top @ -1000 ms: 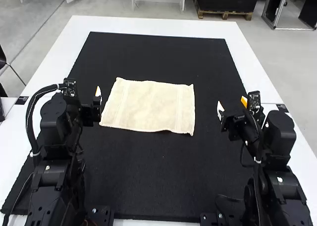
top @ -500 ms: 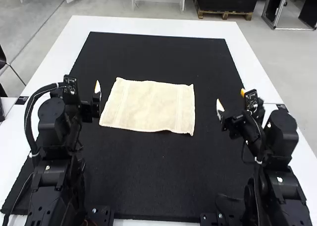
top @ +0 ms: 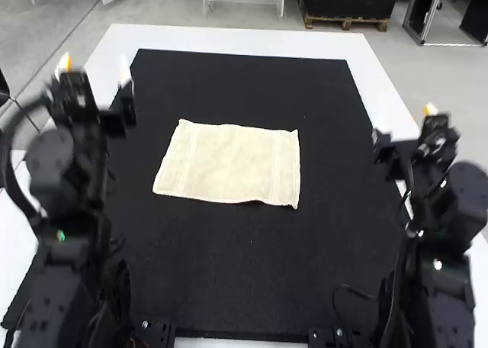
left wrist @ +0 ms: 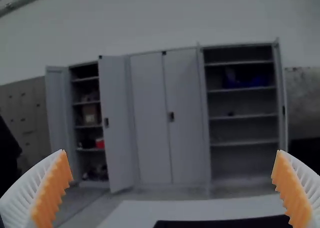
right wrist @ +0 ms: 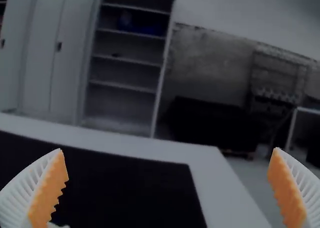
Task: Fold the towel.
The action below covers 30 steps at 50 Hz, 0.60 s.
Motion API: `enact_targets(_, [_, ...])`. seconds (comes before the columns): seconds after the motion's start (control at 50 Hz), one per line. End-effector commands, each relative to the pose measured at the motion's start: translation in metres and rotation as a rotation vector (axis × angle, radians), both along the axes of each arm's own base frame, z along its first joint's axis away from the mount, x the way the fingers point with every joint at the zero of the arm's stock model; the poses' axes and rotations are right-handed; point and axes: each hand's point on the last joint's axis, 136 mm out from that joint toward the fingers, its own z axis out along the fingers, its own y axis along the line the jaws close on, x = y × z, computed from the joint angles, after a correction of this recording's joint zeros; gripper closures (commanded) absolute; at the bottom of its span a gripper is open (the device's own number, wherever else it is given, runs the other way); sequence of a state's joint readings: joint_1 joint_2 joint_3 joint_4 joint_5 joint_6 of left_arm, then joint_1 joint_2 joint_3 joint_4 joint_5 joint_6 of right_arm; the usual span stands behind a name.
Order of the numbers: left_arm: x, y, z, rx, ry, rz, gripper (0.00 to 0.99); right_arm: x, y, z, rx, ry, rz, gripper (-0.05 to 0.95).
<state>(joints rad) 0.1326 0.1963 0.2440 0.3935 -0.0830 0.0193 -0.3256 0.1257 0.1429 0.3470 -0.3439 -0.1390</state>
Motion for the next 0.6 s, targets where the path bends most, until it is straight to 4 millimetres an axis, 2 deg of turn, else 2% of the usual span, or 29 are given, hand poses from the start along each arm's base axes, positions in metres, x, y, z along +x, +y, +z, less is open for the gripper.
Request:
enact_targets(0.0, [0.015,0.003,0.038,-0.052,-0.004,-0.013,0.057,0.005,-0.007,0.044,0.111,-0.011,0.032,-0.02])
enact_targets(0.12, [0.052,0.011,0.059,-0.087,0.053,-0.001,0.057,0.034,-0.036,0.075,0.213,0.032,-0.018,-0.02])
enact_targets(0.2, [0.078,0.017,0.064,-0.116,0.094,0.013,0.057,0.063,-0.059,0.077,0.258,0.091,-0.072,-0.02])
enact_targets(0.3, [0.115,0.026,0.06,-0.15,0.158,0.059,0.057,0.105,-0.08,0.065,0.307,0.177,-0.122,-0.02])
enact_targets(0.4, [0.147,0.024,0.044,-0.167,0.23,0.091,0.056,0.143,-0.083,0.051,0.305,0.245,-0.162,-0.02])
enact_targets(0.46, [0.161,0.016,0.035,-0.166,0.262,0.083,0.056,0.16,-0.075,0.042,0.285,0.279,-0.185,-0.02])
enact_targets(0.58, [0.175,0.03,0.011,-0.158,0.326,0.138,0.056,0.186,-0.048,0.012,0.219,0.366,-0.175,-0.02])
